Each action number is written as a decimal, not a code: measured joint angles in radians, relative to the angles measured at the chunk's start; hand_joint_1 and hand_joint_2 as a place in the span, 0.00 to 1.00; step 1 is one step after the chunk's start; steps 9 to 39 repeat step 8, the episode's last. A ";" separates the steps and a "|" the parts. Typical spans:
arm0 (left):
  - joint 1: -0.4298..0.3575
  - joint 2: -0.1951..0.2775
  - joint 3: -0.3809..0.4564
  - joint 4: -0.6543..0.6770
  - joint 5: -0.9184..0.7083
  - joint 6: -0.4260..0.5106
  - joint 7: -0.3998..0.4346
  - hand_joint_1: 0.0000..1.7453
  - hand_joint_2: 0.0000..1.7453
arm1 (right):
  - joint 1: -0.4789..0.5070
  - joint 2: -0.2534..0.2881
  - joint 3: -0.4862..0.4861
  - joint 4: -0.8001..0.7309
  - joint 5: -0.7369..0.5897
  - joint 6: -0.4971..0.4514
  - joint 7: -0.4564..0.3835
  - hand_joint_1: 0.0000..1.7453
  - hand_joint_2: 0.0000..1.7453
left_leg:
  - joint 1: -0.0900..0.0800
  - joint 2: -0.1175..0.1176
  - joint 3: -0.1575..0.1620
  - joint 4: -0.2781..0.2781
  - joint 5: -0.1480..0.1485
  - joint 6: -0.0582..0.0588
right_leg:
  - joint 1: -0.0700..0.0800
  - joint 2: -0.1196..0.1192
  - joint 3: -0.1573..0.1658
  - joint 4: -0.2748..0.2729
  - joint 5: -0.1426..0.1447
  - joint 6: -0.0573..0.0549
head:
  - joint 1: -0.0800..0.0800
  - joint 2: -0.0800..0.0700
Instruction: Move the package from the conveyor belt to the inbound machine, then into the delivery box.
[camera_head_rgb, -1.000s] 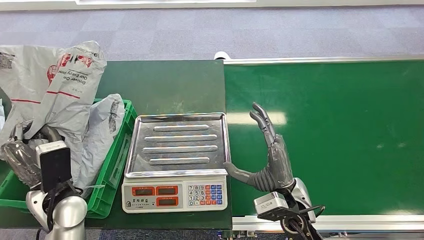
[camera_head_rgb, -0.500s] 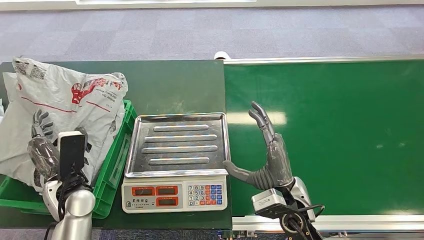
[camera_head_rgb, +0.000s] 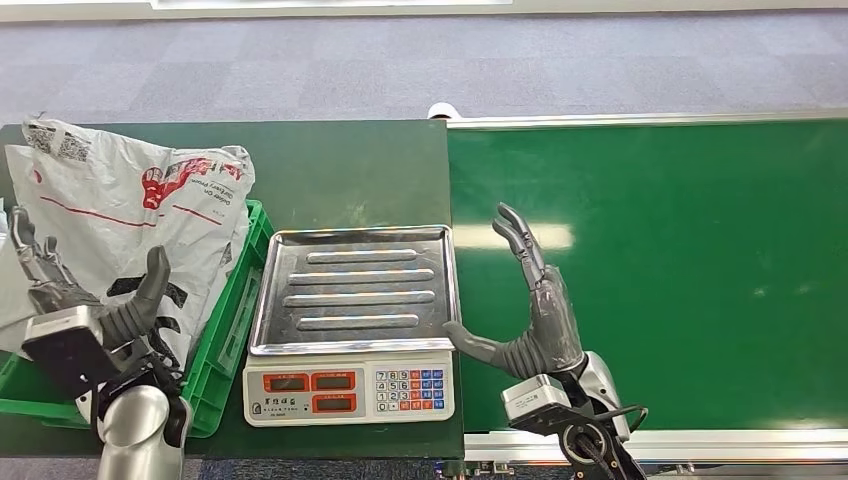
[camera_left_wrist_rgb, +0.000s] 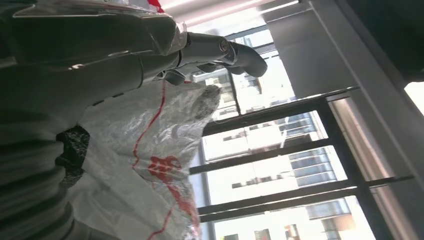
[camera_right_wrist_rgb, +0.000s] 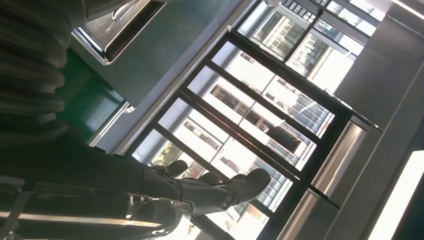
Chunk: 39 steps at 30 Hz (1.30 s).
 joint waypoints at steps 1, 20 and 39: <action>0.013 -0.003 -0.007 -0.025 0.021 0.005 -0.033 0.00 1.00 | -0.001 0.000 0.000 0.002 -0.002 0.003 -0.001 0.00 1.00 | 0.000 0.000 0.000 0.000 0.000 0.000 | 0.000 0.000 0.000 0.000 0.000 0.000 | 0.000 0.000; 0.059 -0.029 -0.096 -0.247 -0.190 0.080 -0.111 0.00 1.00 | -0.037 -0.001 0.000 0.022 -0.049 0.026 0.000 0.00 1.00 | -0.001 0.000 0.000 0.000 0.000 0.000 | -0.001 -0.001 0.000 -0.001 0.000 0.000 | 0.000 0.000; 0.059 -0.029 -0.096 -0.247 -0.190 0.080 -0.111 0.00 1.00 | -0.037 -0.001 0.000 0.022 -0.049 0.026 0.000 0.00 1.00 | -0.001 0.000 0.000 0.000 0.000 0.000 | -0.001 -0.001 0.000 -0.001 0.000 0.000 | 0.000 0.000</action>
